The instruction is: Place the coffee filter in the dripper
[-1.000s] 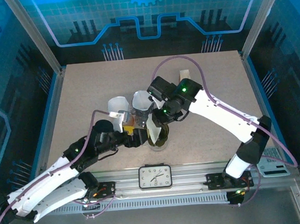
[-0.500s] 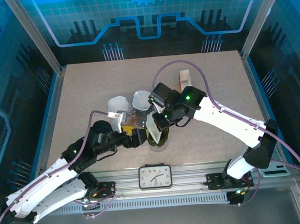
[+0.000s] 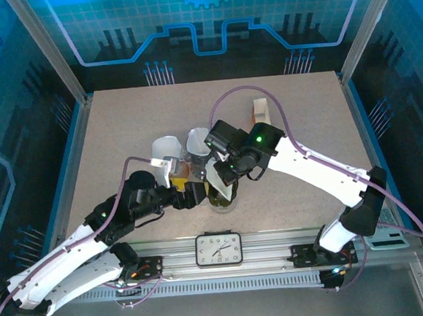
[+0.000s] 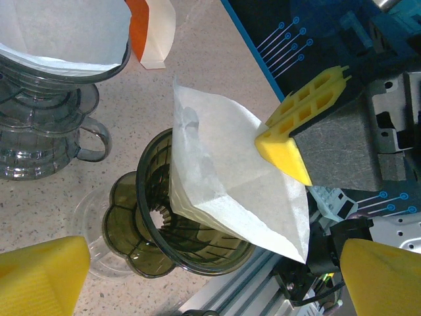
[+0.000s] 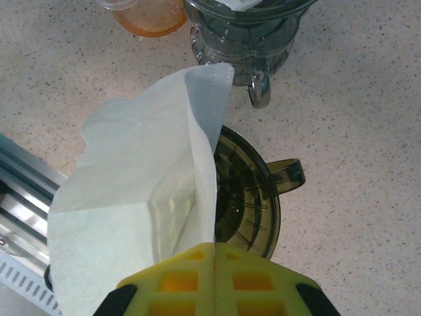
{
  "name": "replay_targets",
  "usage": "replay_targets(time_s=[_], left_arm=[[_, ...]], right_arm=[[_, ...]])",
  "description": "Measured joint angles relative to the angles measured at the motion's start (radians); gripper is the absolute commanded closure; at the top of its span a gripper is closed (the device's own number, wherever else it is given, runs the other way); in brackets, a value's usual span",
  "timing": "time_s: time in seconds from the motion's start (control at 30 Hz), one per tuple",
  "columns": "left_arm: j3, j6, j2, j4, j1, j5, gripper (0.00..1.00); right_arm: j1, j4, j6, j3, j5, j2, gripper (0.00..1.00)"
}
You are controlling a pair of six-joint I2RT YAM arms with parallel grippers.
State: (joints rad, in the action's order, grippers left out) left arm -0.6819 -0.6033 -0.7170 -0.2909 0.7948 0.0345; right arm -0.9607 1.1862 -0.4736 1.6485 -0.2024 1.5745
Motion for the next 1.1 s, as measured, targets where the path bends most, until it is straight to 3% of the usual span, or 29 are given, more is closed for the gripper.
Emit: replay_targets(time_s=[0.47, 0.8, 1.1], left_arm=[[0.000, -0.001, -0.081, 0.002, -0.002, -0.001, 0.10], [0.000, -0.008, -0.140, 0.000, -0.014, -0.014, 0.20], [0.000, -0.009, -0.192, 0.000, -0.015, -0.014, 0.22]], right_arm=[[-0.033, -0.008, 0.045, -0.036, -0.107, 0.055, 1.00], [-0.043, -0.011, 0.053, -0.066, -0.138, 0.055, 1.00], [-0.054, -0.030, 0.056, -0.079, -0.139, 0.055, 1.00]])
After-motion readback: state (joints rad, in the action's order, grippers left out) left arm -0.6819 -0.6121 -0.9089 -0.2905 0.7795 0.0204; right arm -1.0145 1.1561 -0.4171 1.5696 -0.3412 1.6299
